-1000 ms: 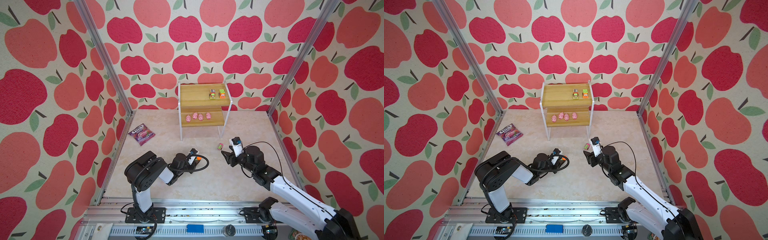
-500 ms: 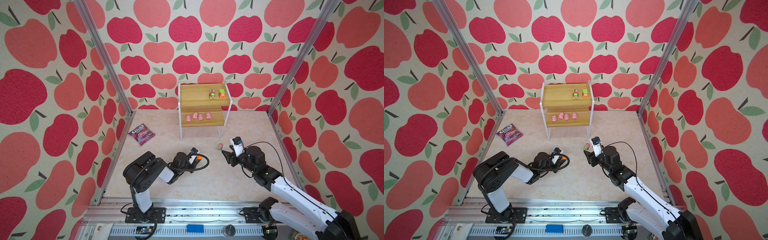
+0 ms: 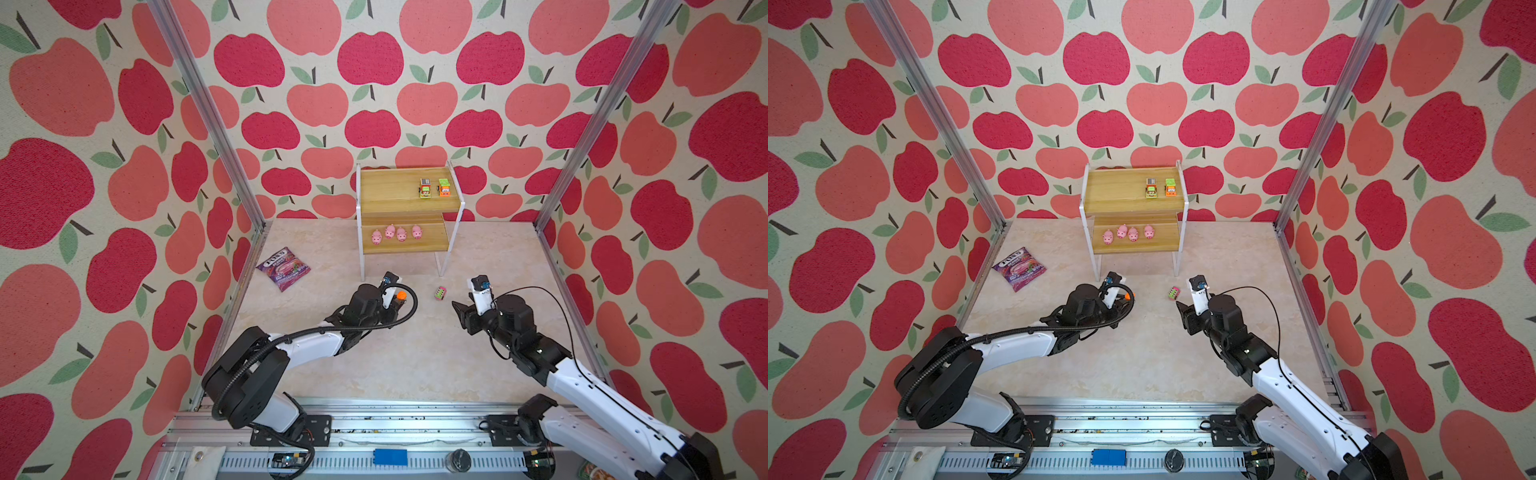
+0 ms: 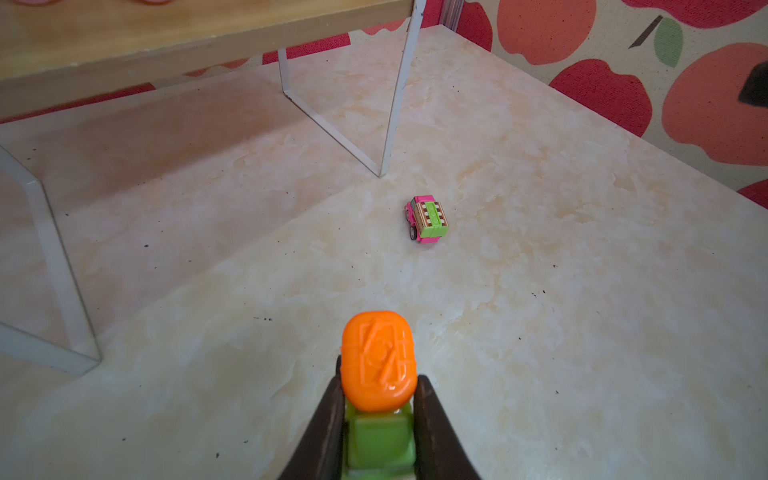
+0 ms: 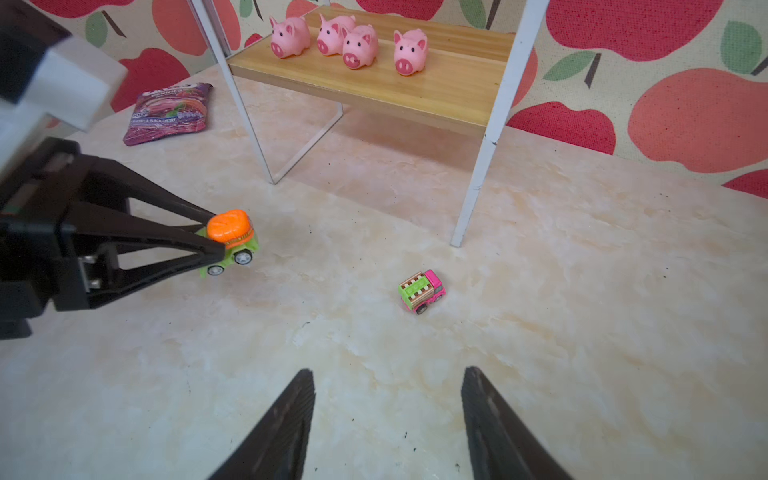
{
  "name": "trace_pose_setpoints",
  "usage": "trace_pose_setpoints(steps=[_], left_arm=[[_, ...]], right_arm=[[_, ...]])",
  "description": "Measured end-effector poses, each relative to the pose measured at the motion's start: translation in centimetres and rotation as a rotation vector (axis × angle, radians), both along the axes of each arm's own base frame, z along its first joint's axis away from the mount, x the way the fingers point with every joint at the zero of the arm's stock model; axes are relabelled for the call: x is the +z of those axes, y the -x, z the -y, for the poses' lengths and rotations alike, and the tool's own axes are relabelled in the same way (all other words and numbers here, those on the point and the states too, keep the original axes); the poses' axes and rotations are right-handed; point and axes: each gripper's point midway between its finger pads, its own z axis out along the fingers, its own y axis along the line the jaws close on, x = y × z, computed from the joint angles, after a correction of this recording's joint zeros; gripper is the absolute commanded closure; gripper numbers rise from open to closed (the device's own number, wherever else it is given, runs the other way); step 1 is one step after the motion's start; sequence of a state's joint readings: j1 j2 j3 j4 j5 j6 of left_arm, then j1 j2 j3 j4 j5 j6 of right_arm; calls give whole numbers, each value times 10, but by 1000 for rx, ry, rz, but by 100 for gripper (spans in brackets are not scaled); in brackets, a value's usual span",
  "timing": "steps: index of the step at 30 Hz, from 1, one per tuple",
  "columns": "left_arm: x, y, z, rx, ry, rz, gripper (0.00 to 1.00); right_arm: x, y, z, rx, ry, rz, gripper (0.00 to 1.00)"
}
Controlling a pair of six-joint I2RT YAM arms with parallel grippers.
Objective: Place and organize the plastic toys onto the shelf
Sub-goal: 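Lift the truck with the left gripper and carry it toward the upper shelf board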
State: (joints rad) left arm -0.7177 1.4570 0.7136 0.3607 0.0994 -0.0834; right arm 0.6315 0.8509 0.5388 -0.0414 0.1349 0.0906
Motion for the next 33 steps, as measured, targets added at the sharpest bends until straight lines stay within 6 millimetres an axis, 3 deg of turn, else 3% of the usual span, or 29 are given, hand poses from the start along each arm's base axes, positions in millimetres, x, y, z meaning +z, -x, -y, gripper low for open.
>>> trace_pose_setpoints(steps=[7, 14, 20, 23, 26, 33], left_arm=[[84, -10, 8, 64, 19, -22, 75], [180, -10, 20, 83, 44, -2, 75], [244, -25, 21, 135, 57, 37, 74], [263, -44, 23, 168, 43, 60, 74], [269, -71, 16, 226, 19, 63, 74], [257, -146, -2, 353, -25, 38, 74]], right_arm=[[10, -5, 13, -78, 28, -6, 41], [1, -2, 20, -102, 63, -42, 40], [-3, 1, 23, -106, 74, -66, 40], [-1, 1, 22, -106, 73, -75, 40], [4, 1, 21, -104, 67, -79, 40], [7, 4, 18, -85, 57, -95, 40]])
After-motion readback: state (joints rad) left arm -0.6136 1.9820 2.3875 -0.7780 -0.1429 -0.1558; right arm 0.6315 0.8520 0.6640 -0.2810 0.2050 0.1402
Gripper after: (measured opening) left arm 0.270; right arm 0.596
